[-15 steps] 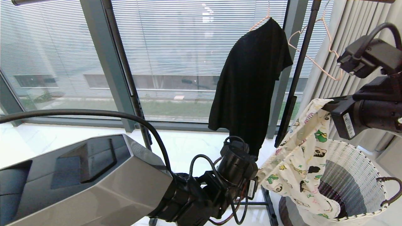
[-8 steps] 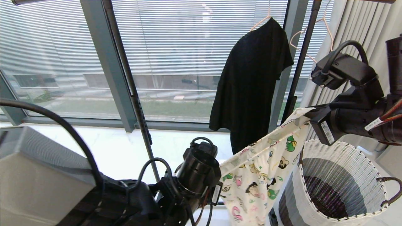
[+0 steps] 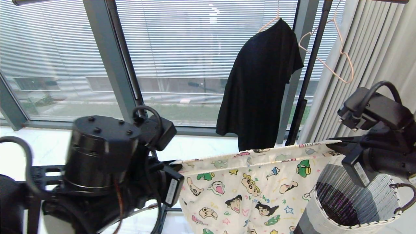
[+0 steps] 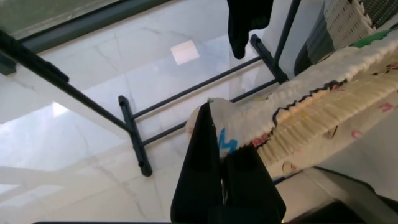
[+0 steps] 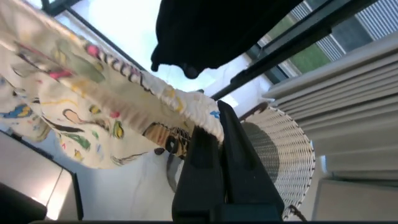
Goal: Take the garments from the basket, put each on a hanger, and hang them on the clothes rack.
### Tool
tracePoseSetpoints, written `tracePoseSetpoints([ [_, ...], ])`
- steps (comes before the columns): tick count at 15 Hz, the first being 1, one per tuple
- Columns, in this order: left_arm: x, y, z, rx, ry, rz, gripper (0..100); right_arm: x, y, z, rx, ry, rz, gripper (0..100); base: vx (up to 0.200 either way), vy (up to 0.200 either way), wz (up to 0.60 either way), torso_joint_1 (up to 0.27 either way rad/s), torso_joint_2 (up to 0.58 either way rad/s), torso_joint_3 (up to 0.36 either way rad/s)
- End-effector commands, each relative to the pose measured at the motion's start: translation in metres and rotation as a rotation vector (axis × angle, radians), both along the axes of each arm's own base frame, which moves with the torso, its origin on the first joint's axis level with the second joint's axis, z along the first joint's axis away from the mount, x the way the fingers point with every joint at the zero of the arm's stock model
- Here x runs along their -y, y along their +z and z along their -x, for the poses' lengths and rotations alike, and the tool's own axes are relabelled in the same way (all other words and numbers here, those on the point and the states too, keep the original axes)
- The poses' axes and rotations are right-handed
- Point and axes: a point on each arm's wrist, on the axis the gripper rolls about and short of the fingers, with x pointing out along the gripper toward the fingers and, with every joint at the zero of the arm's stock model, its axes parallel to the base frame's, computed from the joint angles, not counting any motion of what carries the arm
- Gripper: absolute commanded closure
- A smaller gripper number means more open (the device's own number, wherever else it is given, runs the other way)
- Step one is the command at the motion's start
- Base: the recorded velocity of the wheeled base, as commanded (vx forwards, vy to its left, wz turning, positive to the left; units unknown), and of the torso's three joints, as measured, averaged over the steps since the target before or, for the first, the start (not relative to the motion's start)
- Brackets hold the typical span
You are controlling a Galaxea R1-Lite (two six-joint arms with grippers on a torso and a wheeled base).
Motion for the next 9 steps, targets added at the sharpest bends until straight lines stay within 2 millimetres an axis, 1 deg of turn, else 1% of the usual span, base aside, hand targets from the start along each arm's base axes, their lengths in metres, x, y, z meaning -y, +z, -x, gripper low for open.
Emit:
tracePoseSetpoints([
  [1, -0.036, 0.044, 0.034, 0.084, -0.032, 0.074, 100, 0.01, 0.006, 0.01, 0.032, 0.0, -0.031, 100, 0.0, 0.0, 0.0, 0.0, 0.0, 0.0],
  [2, -0.041, 0.047, 0.041, 0.081, -0.048, 0.074, 100, 0.009, 0.011, 0.009, 0.043, 0.0, -0.04, 100, 0.0, 0.0, 0.0, 0.0, 0.0, 0.0],
  [4, -0.039, 0.06, 0.04, 0.124, -0.063, 0.084, 100, 0.004, 0.023, 0.004, 0.068, 0.0, -0.066, 100, 0.0, 0.0, 0.0, 0.0, 0.0, 0.0],
  [7, -0.028, 0.096, 0.028, 0.203, -0.064, 0.149, 100, -0.002, 0.049, -0.007, 0.125, -0.016, -0.119, 100, 0.0, 0.0, 0.0, 0.0, 0.0, 0.0],
  [9, -0.019, 0.114, 0.02, 0.242, -0.067, 0.181, 100, -0.007, 0.072, -0.012, 0.17, -0.016, -0.162, 100, 0.0, 0.0, 0.0, 0.0, 0.0, 0.0],
])
